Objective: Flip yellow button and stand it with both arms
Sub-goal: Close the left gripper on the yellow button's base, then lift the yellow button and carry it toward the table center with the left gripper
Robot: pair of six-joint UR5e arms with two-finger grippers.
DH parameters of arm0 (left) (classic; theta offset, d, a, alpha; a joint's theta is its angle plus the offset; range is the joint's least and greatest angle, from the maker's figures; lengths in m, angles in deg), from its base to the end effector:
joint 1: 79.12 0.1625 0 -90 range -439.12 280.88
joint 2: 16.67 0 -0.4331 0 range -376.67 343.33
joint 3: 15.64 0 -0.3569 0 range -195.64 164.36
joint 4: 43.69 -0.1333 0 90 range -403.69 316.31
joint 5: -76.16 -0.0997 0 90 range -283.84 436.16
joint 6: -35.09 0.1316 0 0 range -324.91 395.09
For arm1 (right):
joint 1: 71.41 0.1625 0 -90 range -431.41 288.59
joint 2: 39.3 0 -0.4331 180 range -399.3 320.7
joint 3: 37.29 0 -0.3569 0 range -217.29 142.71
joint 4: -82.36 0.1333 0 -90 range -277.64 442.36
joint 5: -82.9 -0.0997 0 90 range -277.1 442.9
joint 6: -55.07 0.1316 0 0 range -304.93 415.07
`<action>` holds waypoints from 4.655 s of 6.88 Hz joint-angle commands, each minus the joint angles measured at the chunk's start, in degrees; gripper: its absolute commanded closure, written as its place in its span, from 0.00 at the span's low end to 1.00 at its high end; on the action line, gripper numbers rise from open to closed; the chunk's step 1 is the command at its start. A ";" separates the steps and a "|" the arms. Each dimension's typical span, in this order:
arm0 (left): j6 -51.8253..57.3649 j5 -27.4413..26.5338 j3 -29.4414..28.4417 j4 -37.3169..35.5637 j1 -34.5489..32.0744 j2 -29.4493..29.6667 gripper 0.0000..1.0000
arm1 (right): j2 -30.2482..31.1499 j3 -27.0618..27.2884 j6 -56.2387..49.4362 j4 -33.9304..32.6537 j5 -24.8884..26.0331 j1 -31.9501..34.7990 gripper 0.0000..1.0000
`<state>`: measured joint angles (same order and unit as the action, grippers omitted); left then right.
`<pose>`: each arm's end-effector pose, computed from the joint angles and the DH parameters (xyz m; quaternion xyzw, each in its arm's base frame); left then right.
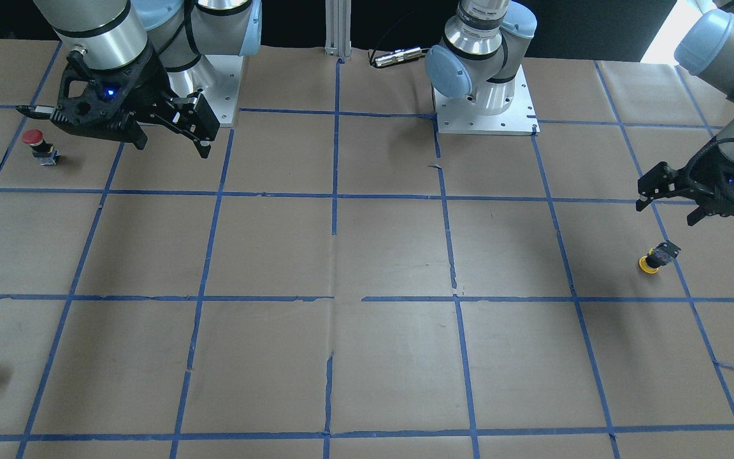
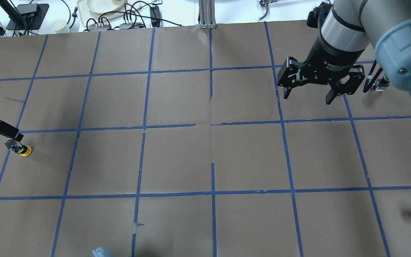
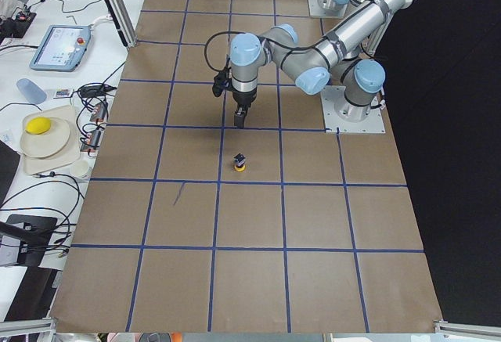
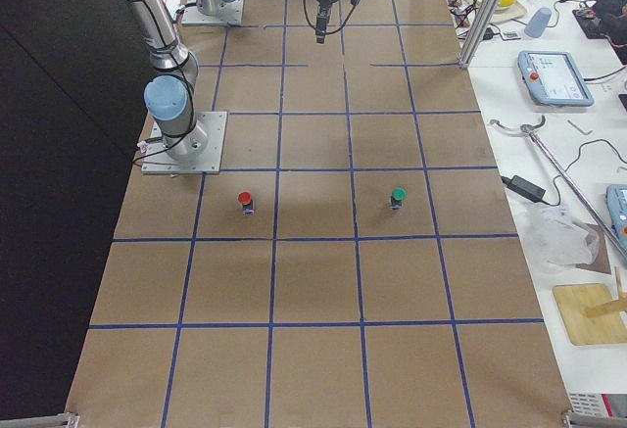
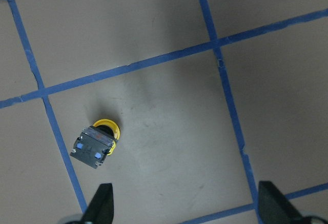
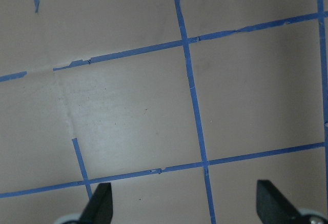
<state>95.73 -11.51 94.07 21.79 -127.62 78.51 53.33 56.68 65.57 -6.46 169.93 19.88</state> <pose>0.2021 -0.4377 0.3115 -0.1662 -0.9859 0.0138 0.0153 0.1498 -0.4275 0.4511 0.0808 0.9962 0.0245 0.0235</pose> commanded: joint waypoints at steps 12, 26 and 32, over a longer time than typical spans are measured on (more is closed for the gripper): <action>28.65 -0.31 0.07 -13.71 3.42 14.25 0.23 | -4.55 1.91 6.89 -2.05 -0.28 -5.16 0.00; -6.07 53.47 -2.22 48.19 -18.46 -5.97 0.86 | -9.49 -0.19 7.35 -5.40 -8.41 -10.51 0.00; -12.22 91.87 0.75 52.91 -38.49 -6.84 0.86 | -4.50 -2.93 40.55 -4.44 -42.37 -12.98 0.00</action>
<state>83.44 76.94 93.21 74.78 -163.84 71.98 46.48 53.11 102.51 -11.50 130.39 6.70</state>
